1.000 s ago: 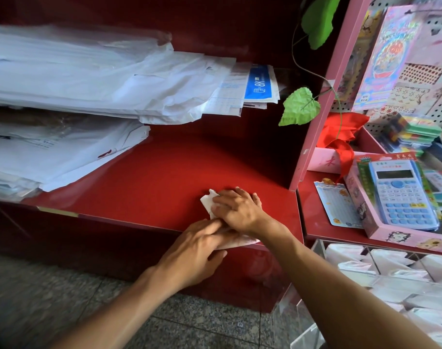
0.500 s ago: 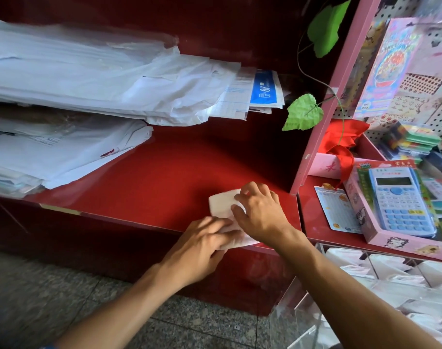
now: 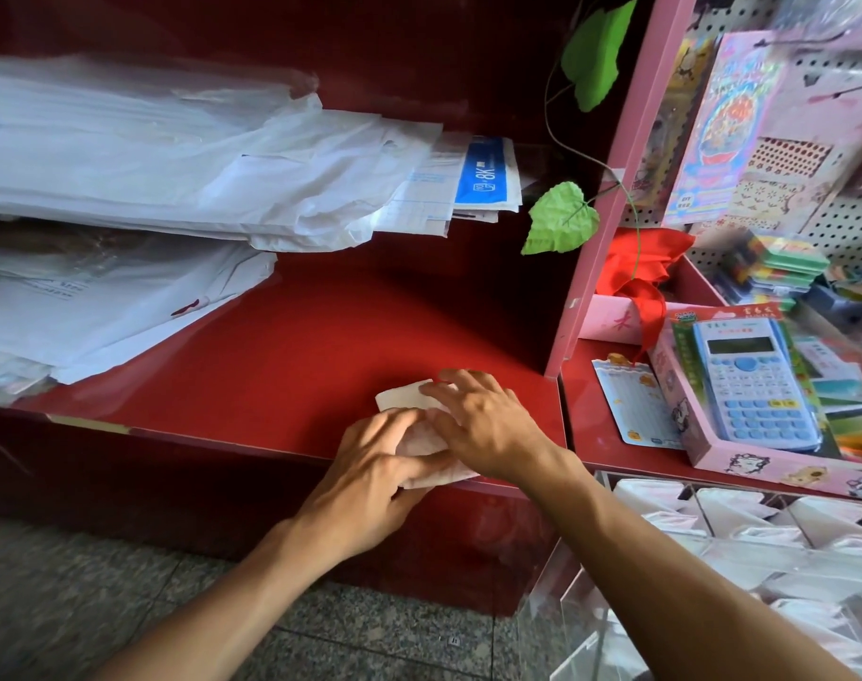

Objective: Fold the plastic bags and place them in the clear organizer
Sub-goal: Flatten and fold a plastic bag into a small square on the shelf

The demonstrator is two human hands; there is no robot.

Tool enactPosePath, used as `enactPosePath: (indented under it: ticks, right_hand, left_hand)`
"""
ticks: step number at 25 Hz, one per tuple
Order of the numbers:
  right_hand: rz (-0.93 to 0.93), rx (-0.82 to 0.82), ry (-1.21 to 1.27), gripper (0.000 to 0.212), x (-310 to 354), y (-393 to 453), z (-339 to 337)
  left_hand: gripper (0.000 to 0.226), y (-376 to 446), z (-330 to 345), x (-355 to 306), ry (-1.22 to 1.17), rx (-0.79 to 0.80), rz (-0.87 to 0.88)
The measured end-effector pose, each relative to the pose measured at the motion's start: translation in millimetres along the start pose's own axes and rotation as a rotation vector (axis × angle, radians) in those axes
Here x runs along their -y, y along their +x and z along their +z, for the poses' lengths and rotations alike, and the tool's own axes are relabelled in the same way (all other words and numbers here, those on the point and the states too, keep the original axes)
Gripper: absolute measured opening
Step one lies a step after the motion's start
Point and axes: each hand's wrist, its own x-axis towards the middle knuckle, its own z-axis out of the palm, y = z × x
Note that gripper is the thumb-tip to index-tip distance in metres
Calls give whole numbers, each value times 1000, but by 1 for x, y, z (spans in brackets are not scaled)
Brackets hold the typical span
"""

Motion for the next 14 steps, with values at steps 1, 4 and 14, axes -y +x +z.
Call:
enactPosePath:
  ticks: [1,4,14]
  right_hand:
    - [-9,71,-16,46,1,0,2]
    - [34,160,-52,48,0,-1,3]
    - [100,-14,-200,41,-13,-3,-4]
  left_hand:
    - [32,1,1,1,4,12,-16]
    - [38,2,4,3,-8,33,-67]
    - [43,5,-4,-2,-144,215,-208]
